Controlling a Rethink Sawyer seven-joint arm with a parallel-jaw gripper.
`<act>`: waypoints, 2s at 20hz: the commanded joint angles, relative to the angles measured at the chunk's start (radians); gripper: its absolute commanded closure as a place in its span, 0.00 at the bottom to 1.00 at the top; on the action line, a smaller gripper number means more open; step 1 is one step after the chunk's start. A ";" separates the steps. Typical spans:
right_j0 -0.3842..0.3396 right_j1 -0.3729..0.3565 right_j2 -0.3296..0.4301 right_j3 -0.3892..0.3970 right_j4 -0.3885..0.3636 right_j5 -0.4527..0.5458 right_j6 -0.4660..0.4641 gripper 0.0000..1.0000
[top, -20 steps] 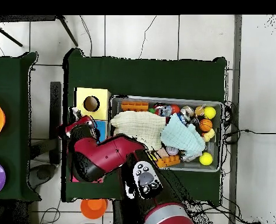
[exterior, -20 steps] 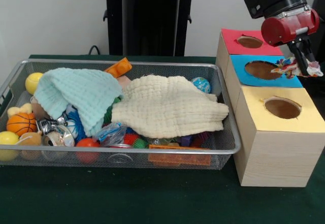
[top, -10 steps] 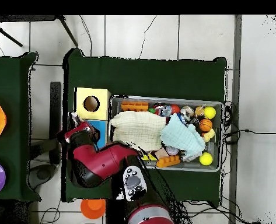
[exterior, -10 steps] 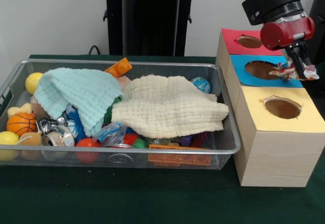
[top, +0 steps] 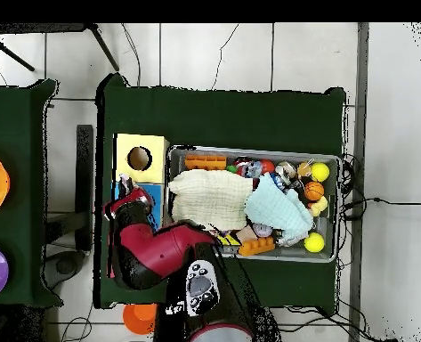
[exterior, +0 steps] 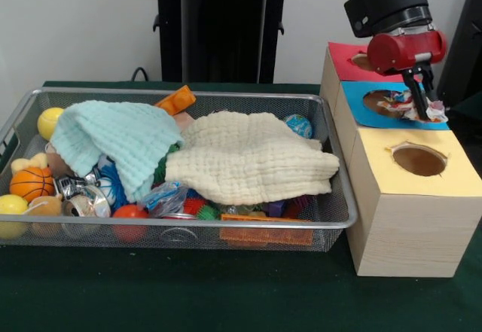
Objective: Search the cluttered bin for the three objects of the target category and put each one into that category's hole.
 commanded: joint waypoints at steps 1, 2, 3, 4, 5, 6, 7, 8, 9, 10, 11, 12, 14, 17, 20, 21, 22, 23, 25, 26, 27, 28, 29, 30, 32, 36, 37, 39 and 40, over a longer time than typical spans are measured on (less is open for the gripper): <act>0.028 0.006 -0.070 -0.064 0.035 -0.052 0.092 1.00; 0.032 0.007 -0.074 -0.066 0.037 -0.051 0.094 1.00; 0.036 0.005 -0.076 -0.068 0.039 -0.047 0.098 1.00; 0.038 0.005 -0.076 -0.072 0.039 -0.042 0.101 1.00; 0.045 0.014 -0.079 -0.088 0.049 -0.026 0.101 1.00; 0.046 0.015 -0.076 -0.099 0.051 -0.009 0.103 1.00; 0.049 0.033 -0.073 -0.127 0.061 0.027 0.100 1.00; 0.046 0.037 -0.068 -0.139 0.061 0.045 0.102 1.00; 0.044 0.049 -0.060 -0.165 0.071 0.074 0.102 1.00; 0.048 0.059 -0.063 -0.179 0.079 0.084 0.100 1.00; 0.052 0.076 -0.065 -0.199 0.091 0.095 0.099 1.00; 0.050 0.074 -0.060 -0.208 0.095 0.108 0.099 1.00; 0.045 0.078 -0.051 -0.223 0.102 0.118 0.102 1.00; 0.040 0.090 -0.041 -0.246 0.112 0.113 0.106 1.00; 0.049 0.106 -0.056 -0.266 0.120 0.109 0.099 1.00; 0.052 0.116 -0.066 -0.276 0.123 0.109 0.093 1.00; 0.053 0.120 -0.068 -0.281 0.123 0.111 0.090 1.00; 0.049 0.125 -0.067 -0.284 0.119 0.112 0.089 1.00; 0.043 0.133 -0.062 -0.290 0.115 0.125 0.088 1.00; 0.040 0.136 -0.057 -0.291 0.109 0.130 0.090 1.00; 0.032 0.146 -0.046 -0.292 0.099 0.142 0.088 1.00; 0.031 0.149 -0.044 -0.291 0.096 0.143 0.091 1.00; 0.031 0.158 -0.046 -0.291 0.097 0.137 0.094 1.00; 0.032 0.161 -0.045 -0.290 0.094 0.131 0.098 1.00; 0.030 0.176 -0.042 -0.291 0.091 0.131 0.102 1.00; 0.029 0.204 -0.041 -0.291 0.090 0.134 0.108 1.00; 0.036 0.191 -0.045 -0.275 0.093 0.130 0.114 1.00; 0.043 0.179 -0.050 -0.255 0.098 0.117 0.125 1.00; 0.050 0.190 -0.062 -0.245 0.100 0.094 0.130 1.00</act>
